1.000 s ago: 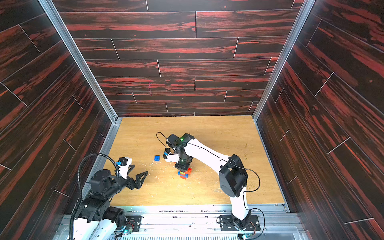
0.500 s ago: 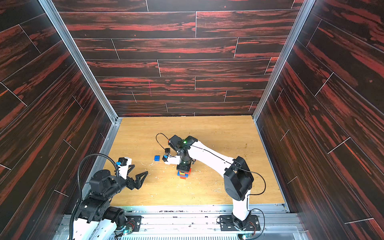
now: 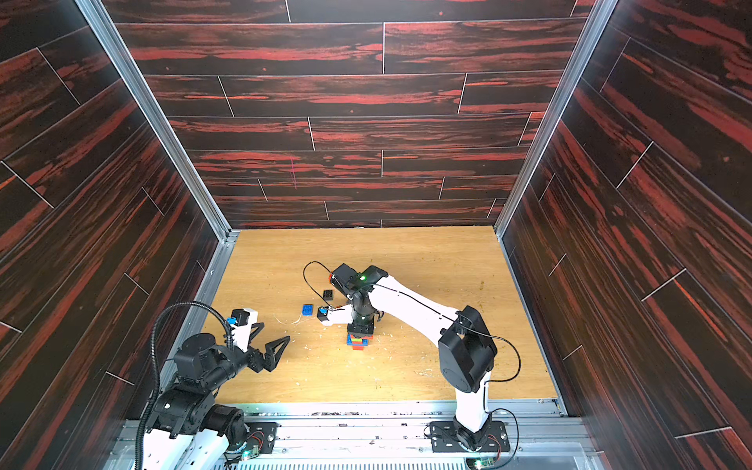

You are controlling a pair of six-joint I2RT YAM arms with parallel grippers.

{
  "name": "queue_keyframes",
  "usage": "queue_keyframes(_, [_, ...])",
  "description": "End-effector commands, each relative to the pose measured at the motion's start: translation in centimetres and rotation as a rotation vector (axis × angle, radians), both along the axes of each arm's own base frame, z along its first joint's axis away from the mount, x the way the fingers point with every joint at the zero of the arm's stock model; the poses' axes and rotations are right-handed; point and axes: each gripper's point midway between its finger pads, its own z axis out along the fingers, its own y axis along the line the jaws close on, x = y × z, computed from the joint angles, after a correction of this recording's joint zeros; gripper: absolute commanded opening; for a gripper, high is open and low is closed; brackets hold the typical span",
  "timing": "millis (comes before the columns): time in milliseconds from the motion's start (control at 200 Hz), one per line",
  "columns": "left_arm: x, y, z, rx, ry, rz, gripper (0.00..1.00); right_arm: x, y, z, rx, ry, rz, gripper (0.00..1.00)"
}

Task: Assemble the letter f with lego
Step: Assemble the lego brick with the lego brick.

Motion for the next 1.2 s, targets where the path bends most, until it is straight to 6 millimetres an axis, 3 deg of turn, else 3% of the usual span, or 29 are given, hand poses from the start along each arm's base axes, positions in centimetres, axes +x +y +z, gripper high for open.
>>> queue_keyframes(0, [-0.3,-0.4,-0.2,-0.001,-0.006,-0.028,1.00,-0.7,-0.2,-1.0,-0.040,0.048,0.011,0.32])
queue_keyframes(872, [-0.3,-0.5,-0.2,-0.004,-0.008,-0.032,1.00,-0.2,0.7,0.8,-0.005,0.041,-0.031,0.46])
queue_keyframes(922, [-0.4,-0.5,-0.2,-0.004,-0.008,-0.032,1.00,-0.2,0.7,0.9,-0.004,0.041,-0.035,0.54])
queue_keyframes(1122, [-0.4,-0.5,-0.2,-0.004,-0.007,-0.035,1.00,-0.1,0.7,1.8,0.015,0.026,-0.050,0.56])
queue_keyframes(1137, [-0.4,-0.5,-0.2,-0.004,-0.008,-0.035,1.00,-0.1,0.7,1.8,0.016,0.025,-0.051,0.59])
queue_keyframes(1162, [-0.4,-0.6,-0.2,-0.005,-0.008,-0.037,1.00,-0.1,0.7,2.0,0.021,0.020,-0.055,0.73])
queue_keyframes(1193, [-0.4,-0.5,-0.2,-0.005,-0.008,-0.036,1.00,0.0,0.7,2.1,0.023,0.015,-0.062,0.75])
